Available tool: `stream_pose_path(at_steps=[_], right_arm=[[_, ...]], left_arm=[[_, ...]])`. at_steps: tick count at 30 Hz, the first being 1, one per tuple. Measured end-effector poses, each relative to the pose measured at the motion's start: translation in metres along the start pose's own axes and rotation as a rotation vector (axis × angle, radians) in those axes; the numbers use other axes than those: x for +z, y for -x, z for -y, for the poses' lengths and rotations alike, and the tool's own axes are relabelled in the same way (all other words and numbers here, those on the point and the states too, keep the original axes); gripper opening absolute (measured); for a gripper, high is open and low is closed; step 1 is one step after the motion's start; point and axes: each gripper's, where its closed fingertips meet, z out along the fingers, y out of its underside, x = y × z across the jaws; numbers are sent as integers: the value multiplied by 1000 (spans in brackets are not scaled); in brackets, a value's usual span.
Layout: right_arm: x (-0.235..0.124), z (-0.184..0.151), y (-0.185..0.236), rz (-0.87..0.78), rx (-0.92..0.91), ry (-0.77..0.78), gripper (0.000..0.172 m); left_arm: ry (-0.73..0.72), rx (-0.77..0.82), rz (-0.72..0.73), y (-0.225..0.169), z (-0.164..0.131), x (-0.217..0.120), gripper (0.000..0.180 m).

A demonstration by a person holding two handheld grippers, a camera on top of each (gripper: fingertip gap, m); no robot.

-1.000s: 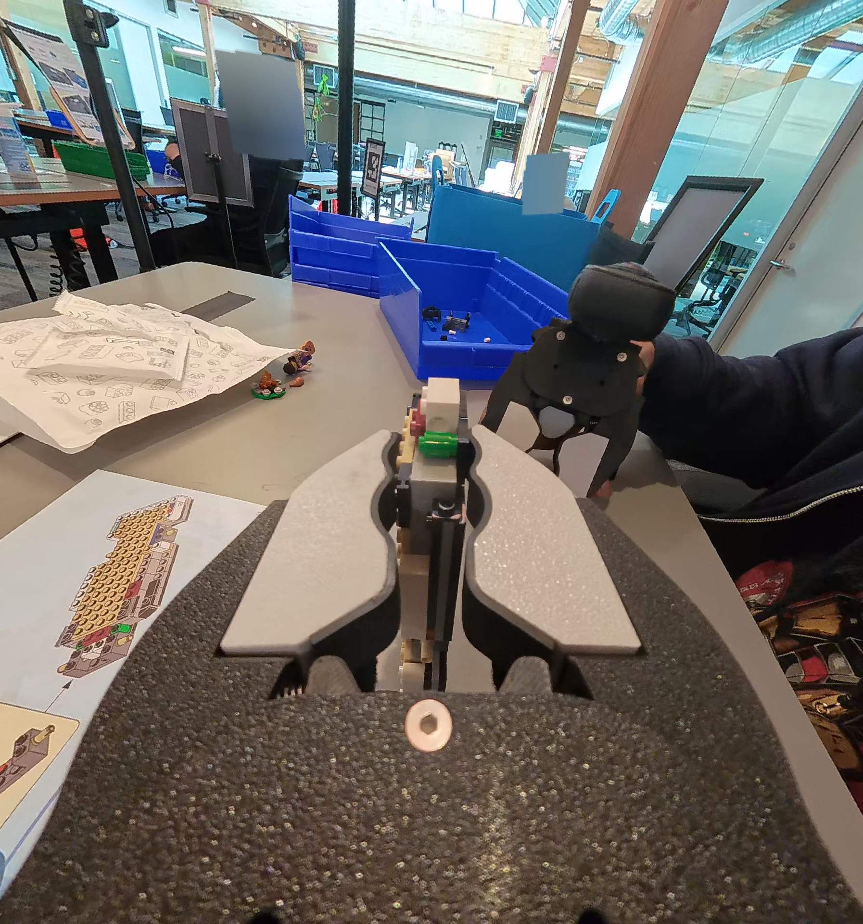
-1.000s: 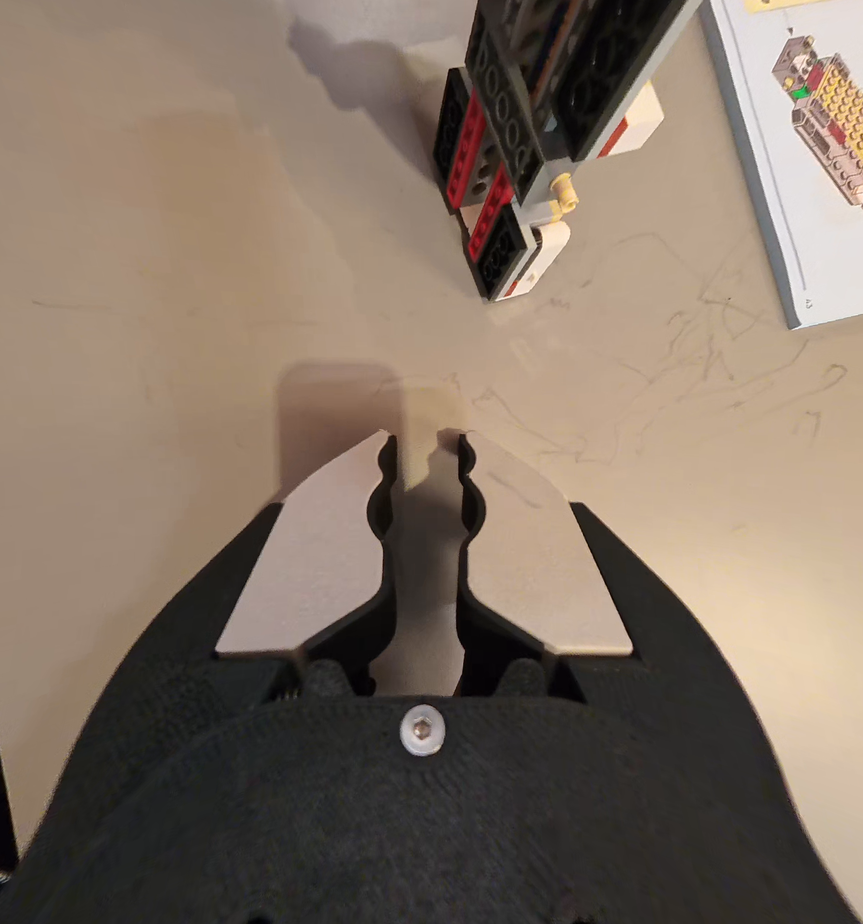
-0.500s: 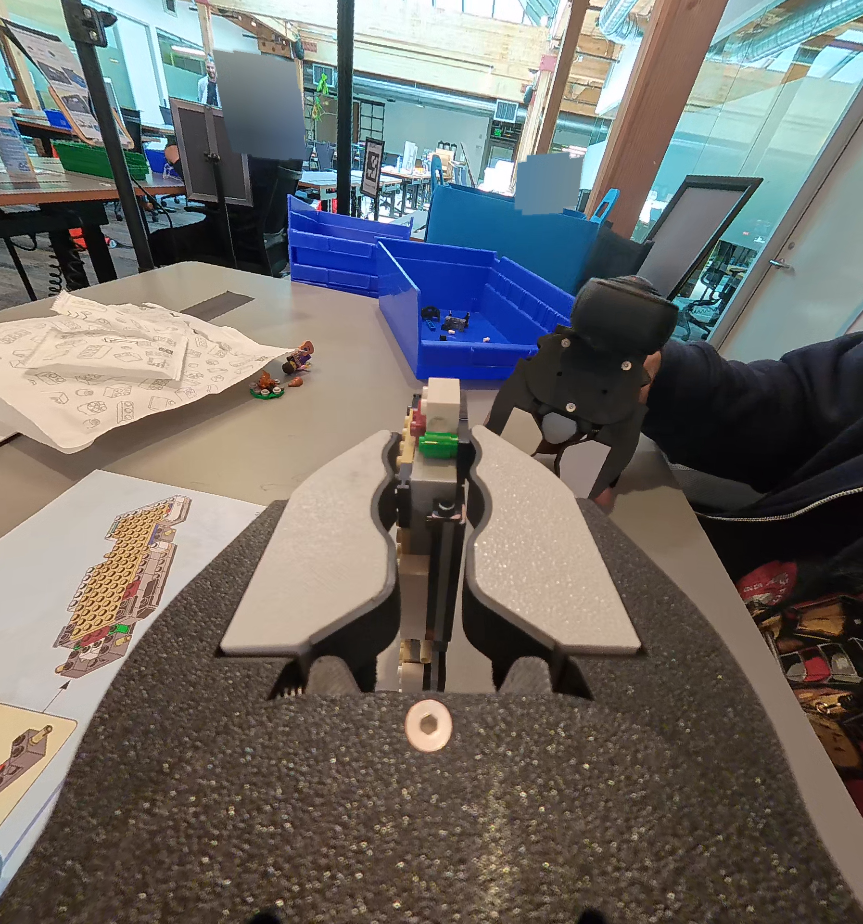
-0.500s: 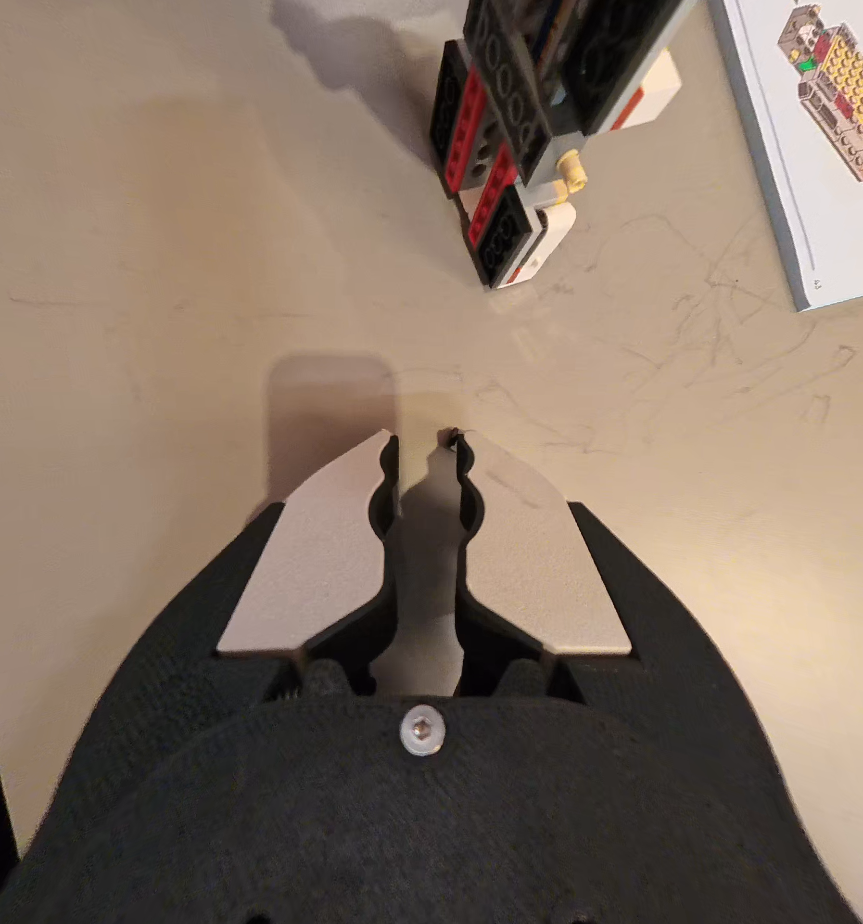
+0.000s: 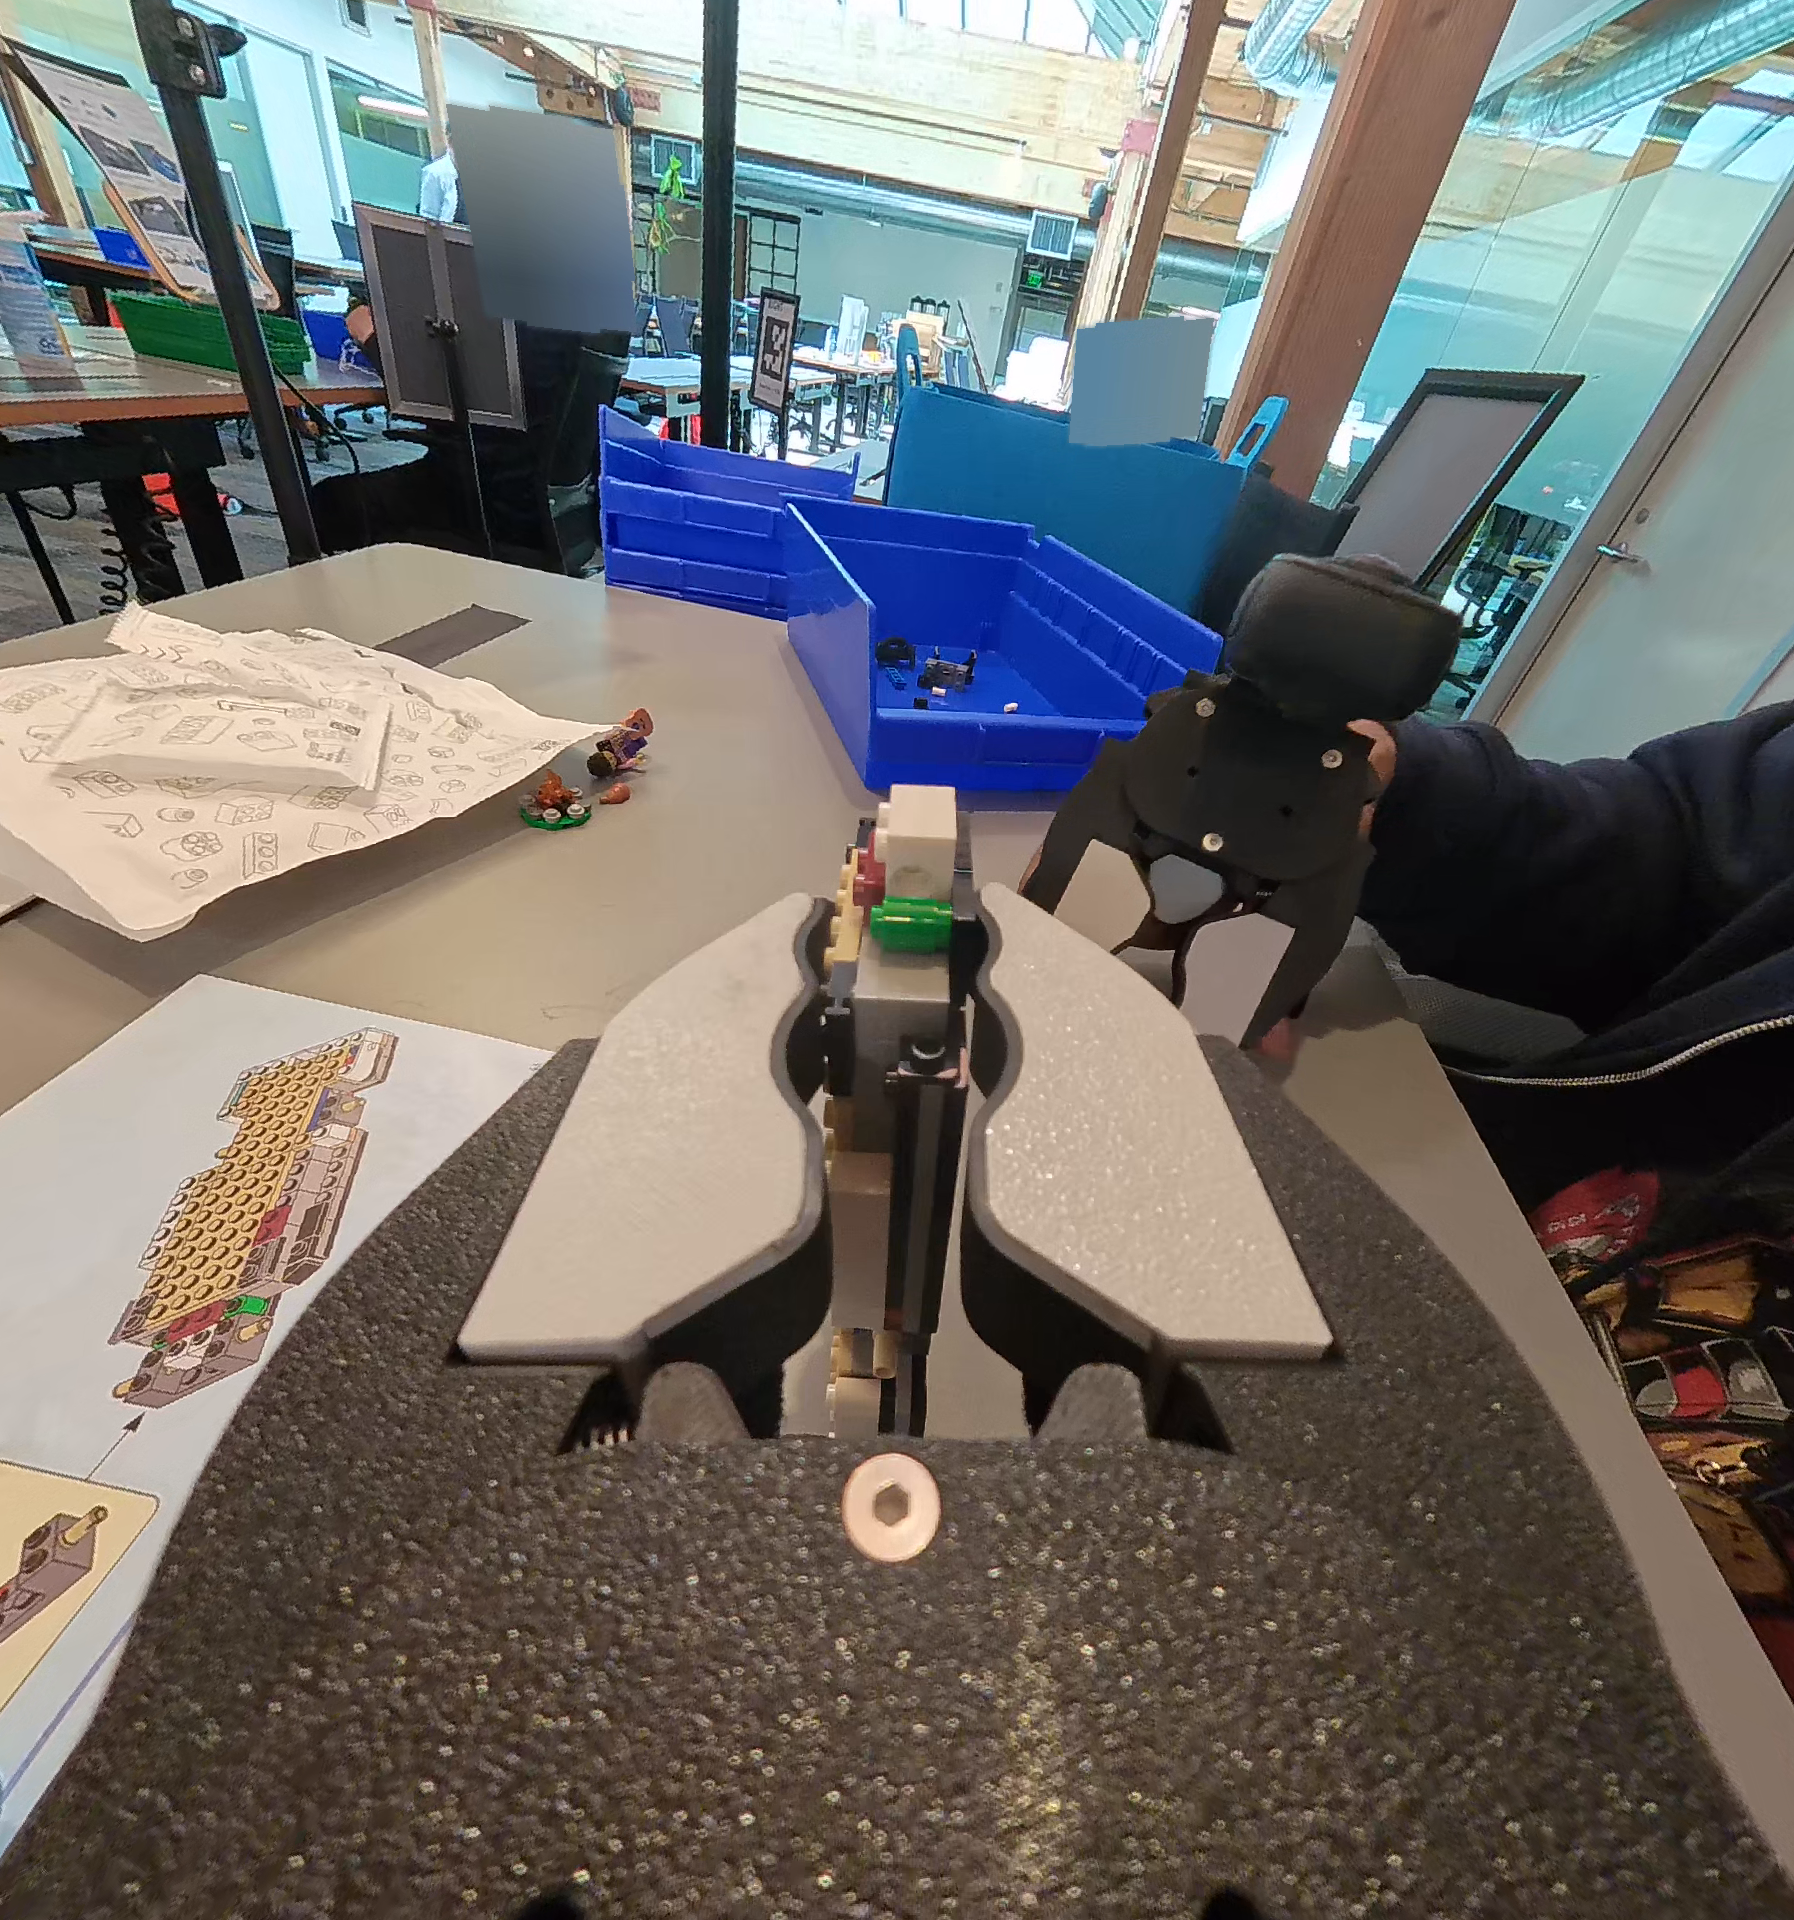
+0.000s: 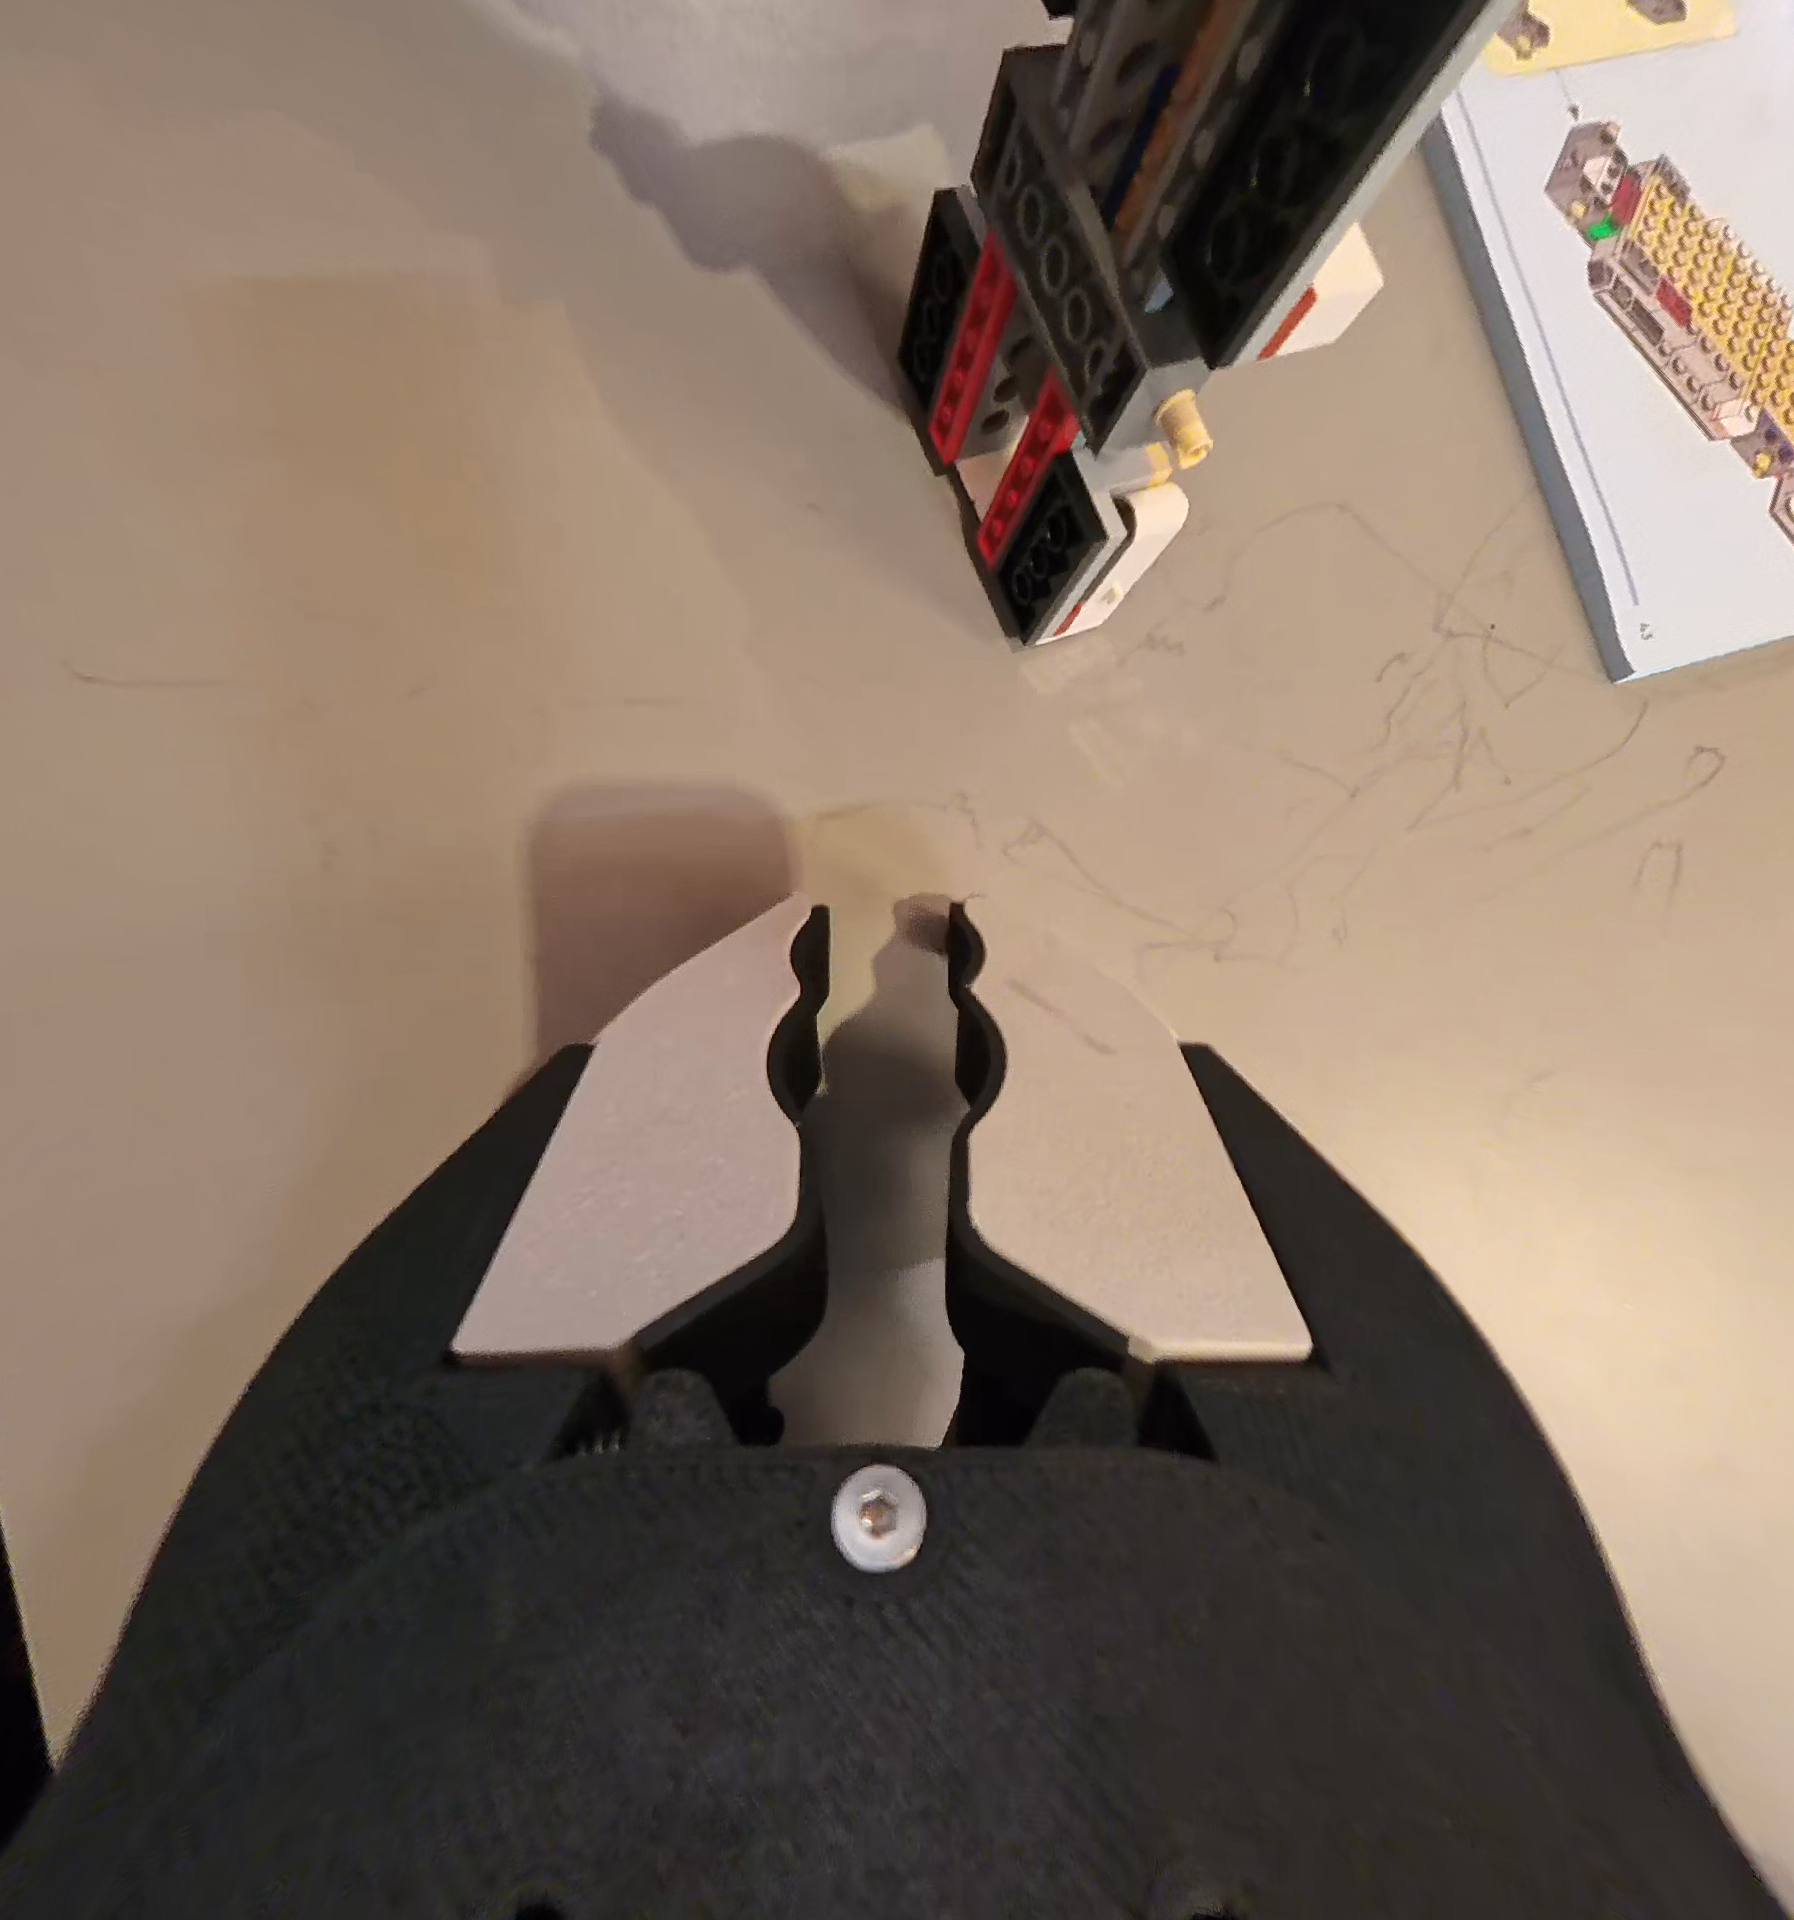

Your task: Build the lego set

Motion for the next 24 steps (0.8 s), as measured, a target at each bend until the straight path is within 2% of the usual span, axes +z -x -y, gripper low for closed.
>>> stream_pose_path(at_steps=[6,10,24], right_arm=[[6,-5,8,43,22,40,20],[2,0,11,64,34,10,23],[-4,-19,-26,-109,81,74,23]], left_arm=[[-2,-9,-8,-1,0,0,24],[2,-5,-7,-1,0,0,24],[3,-4,-8,-1,0,0,24]])
